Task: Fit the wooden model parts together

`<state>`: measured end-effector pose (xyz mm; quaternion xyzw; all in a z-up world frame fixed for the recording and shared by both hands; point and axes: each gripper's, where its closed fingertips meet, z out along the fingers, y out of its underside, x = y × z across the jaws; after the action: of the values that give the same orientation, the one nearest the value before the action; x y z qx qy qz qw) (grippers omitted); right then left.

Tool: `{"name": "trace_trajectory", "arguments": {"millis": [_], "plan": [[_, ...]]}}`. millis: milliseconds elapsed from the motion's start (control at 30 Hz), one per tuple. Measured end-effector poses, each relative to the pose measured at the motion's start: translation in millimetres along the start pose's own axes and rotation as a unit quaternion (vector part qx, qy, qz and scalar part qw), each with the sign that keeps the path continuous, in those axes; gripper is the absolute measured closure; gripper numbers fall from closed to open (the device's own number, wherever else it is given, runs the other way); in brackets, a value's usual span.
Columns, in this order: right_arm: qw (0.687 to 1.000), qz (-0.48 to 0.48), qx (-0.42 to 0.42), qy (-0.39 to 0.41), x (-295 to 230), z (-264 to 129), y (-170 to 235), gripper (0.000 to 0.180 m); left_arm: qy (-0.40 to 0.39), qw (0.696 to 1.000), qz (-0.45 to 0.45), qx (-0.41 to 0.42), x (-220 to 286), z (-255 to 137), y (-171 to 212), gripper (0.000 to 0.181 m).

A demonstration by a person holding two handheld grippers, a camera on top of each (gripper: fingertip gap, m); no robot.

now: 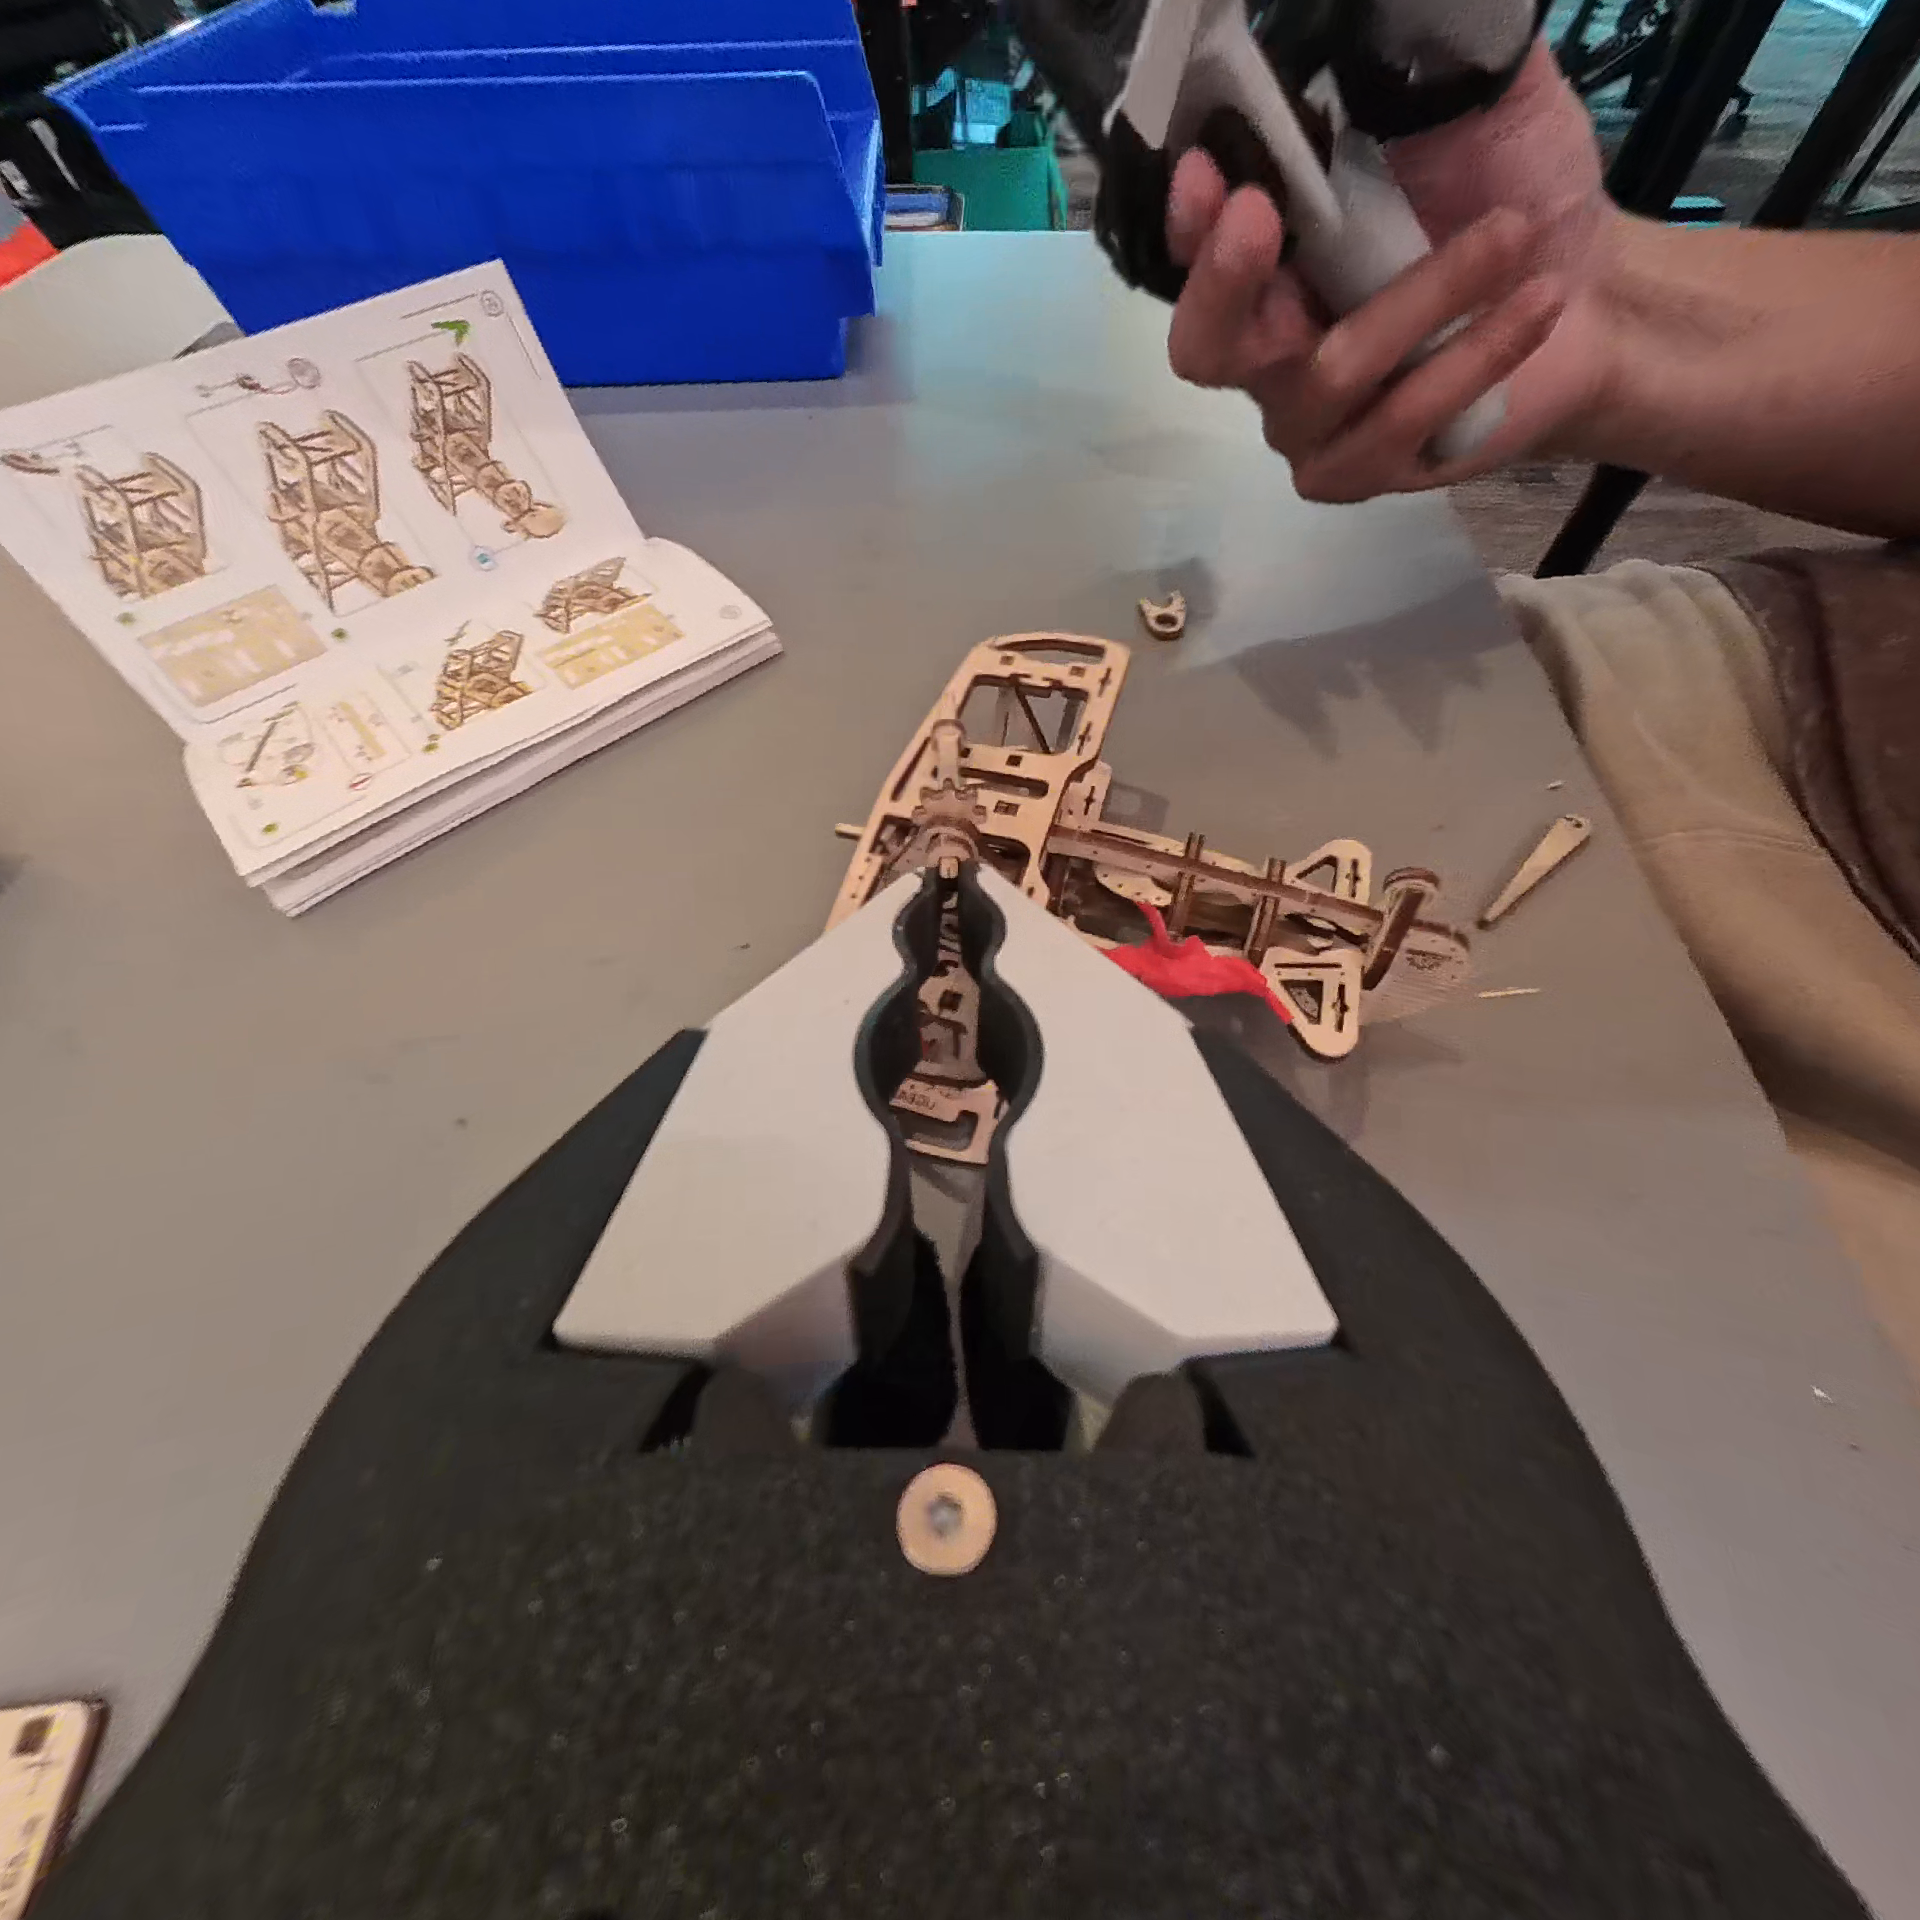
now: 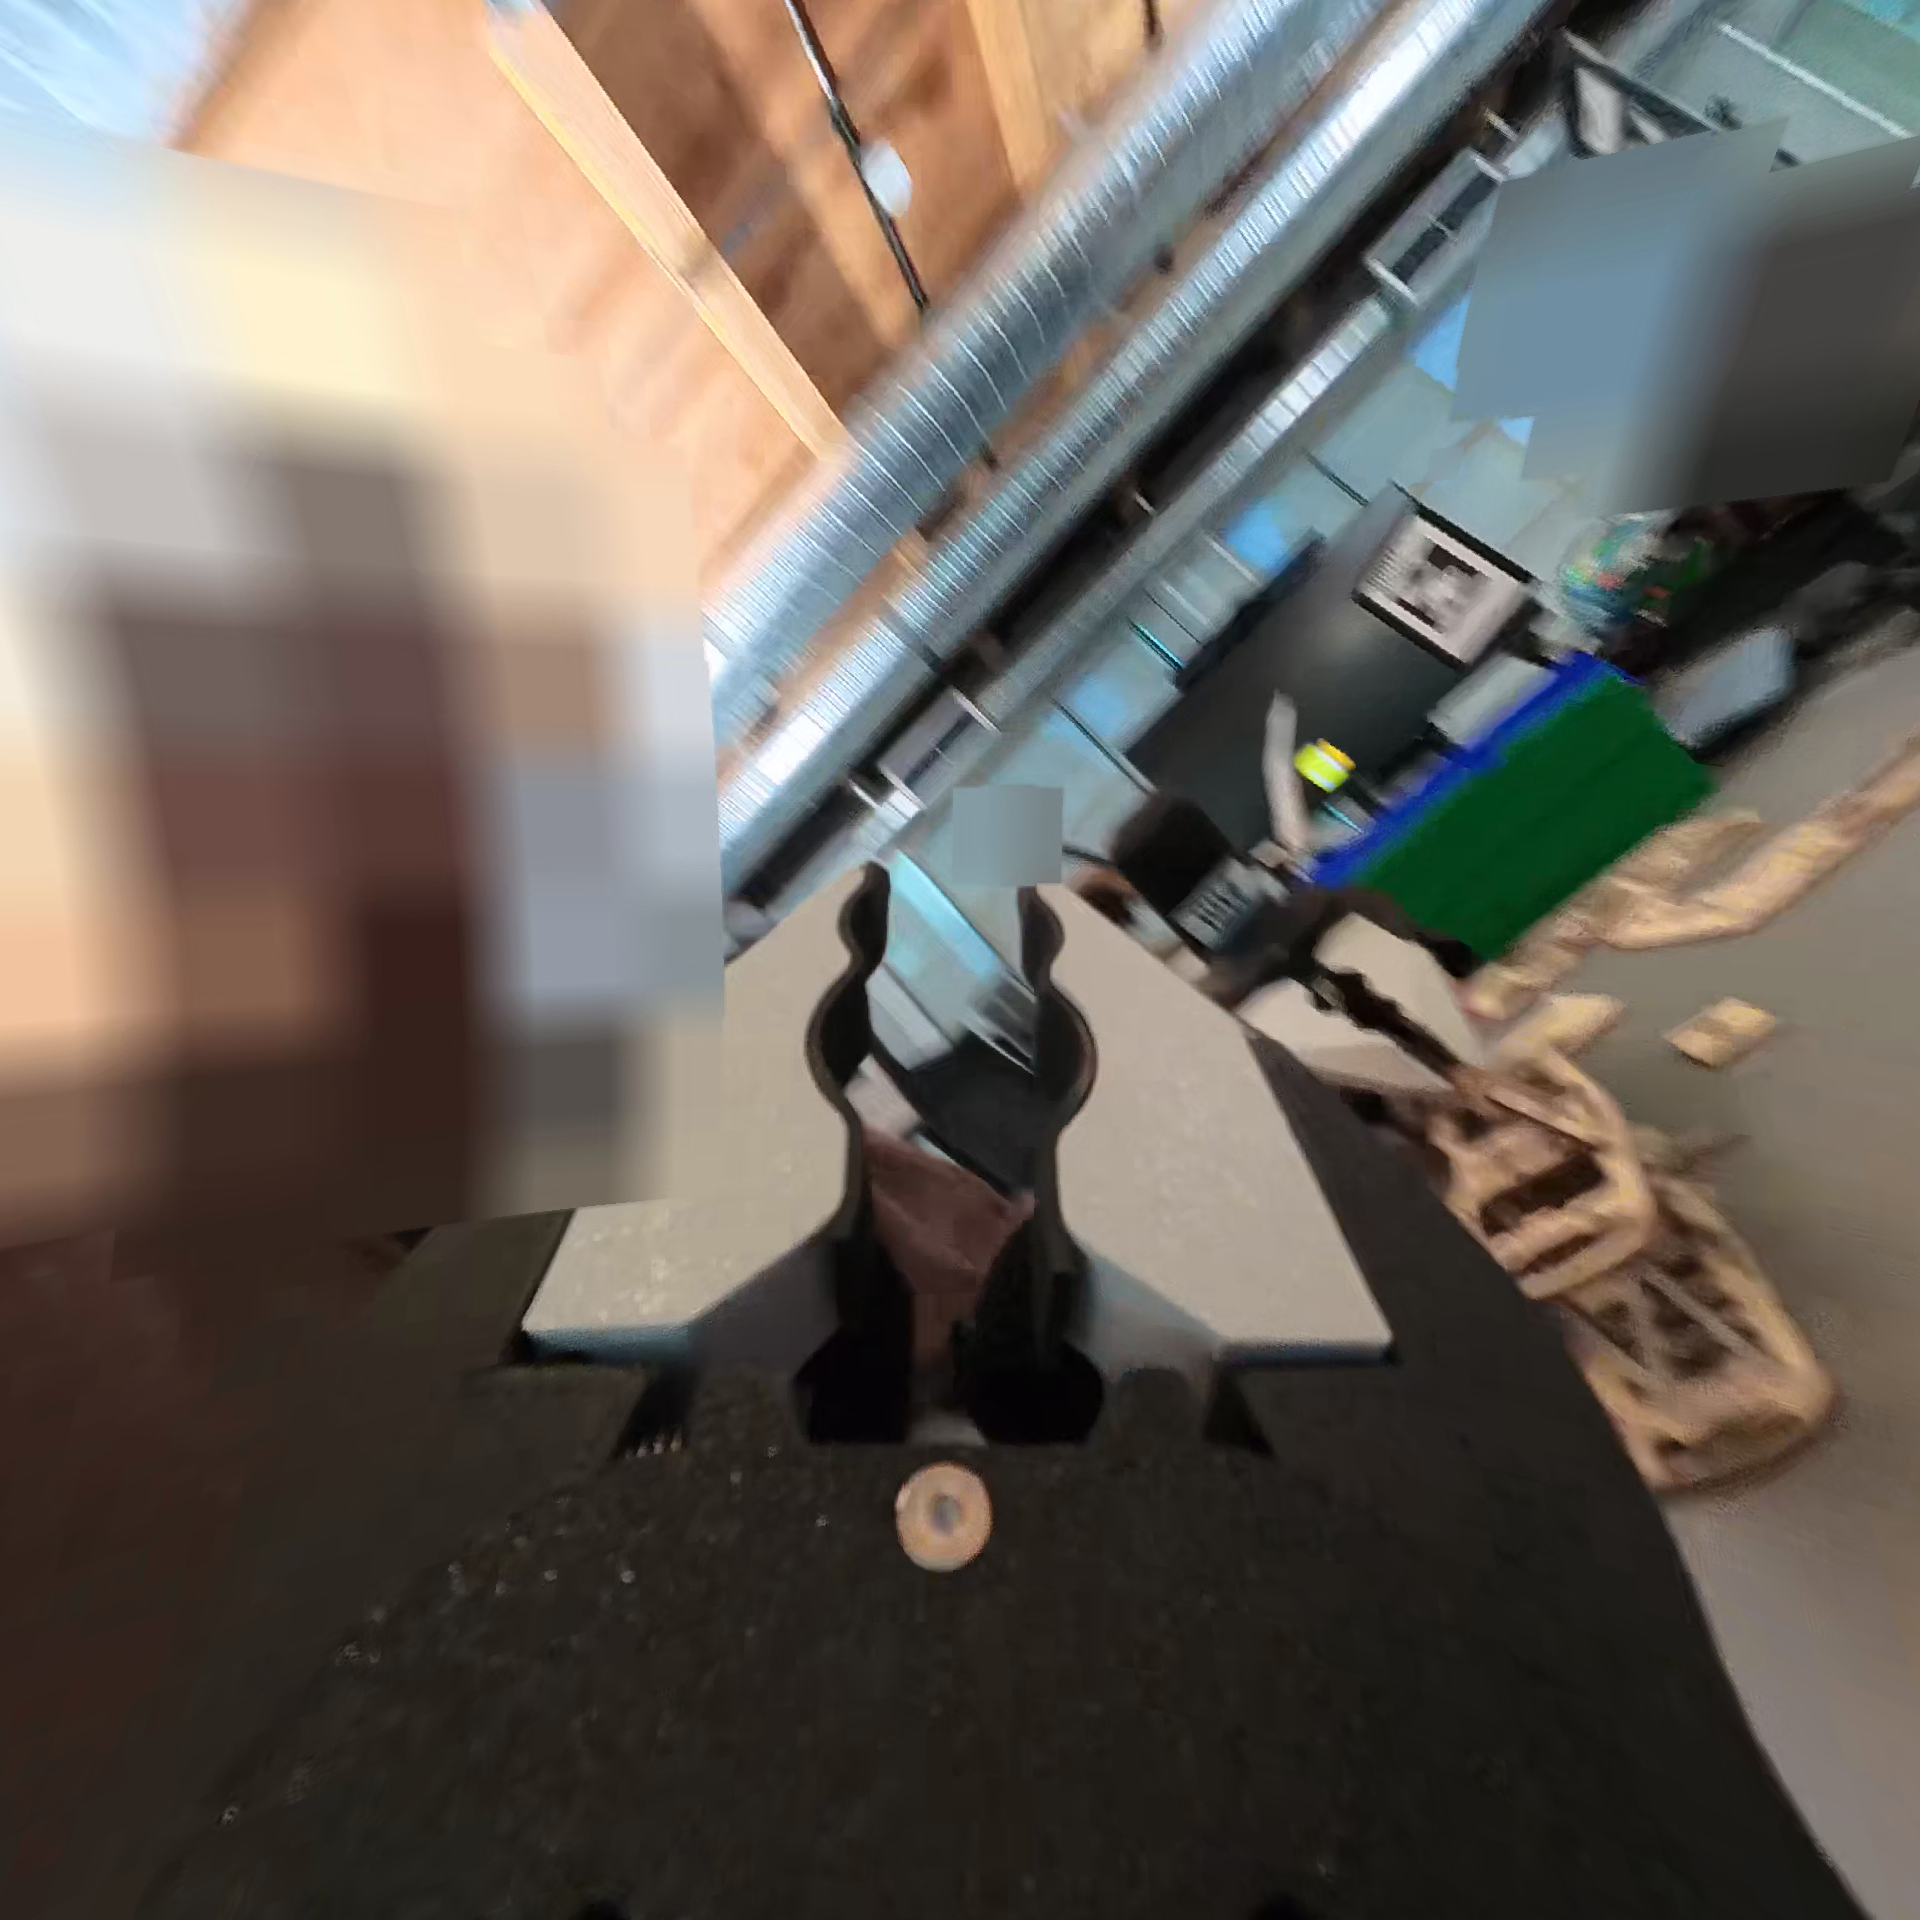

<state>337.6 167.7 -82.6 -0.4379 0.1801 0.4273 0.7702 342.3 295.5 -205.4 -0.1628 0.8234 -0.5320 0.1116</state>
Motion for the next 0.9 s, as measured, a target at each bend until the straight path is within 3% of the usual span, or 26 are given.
{"name": "trace_trajectory", "arguments": {"millis": [33, 100, 200, 300, 400, 467, 633, 900], "plan": [[0.997, -0.037, -0.049, 0.051, 12, 3, 12, 0.156, 0.004, 1.000, -0.003, 0.001, 0, -1, 0, 0.180], [0.962, -0.141, -0.169, 0.164, 45, 1, 35, 0.153, 0.009, 1.000, 0.000, 0.005, 2, -2, -1, 0.181], [0.877, -0.271, -0.312, 0.246, 83, -6, 52, 0.150, 0.020, 1.000, 0.006, 0.005, 7, -2, -1, 0.181], [0.807, -0.343, -0.403, 0.263, 111, -2, 61, 0.150, 0.025, 1.000, 0.000, 0.010, 7, -3, -2, 0.181], [0.761, -0.376, -0.460, 0.261, 133, 5, 71, 0.151, 0.030, 0.999, -0.002, 0.013, 8, -4, -3, 0.181], [0.755, -0.375, -0.476, 0.251, 141, 7, 77, 0.151, 0.032, 0.999, 0.000, 0.011, 8, -3, -2, 0.181], [0.793, -0.336, -0.464, 0.206, 137, 14, 85, 0.170, 0.035, 0.999, -0.006, 0.015, 8, -4, -3, 0.180], [0.790, -0.352, -0.460, 0.199, 131, 17, 86, 0.175, 0.045, 0.999, -0.005, 0.010, 10, -3, -2, 0.180]]}}
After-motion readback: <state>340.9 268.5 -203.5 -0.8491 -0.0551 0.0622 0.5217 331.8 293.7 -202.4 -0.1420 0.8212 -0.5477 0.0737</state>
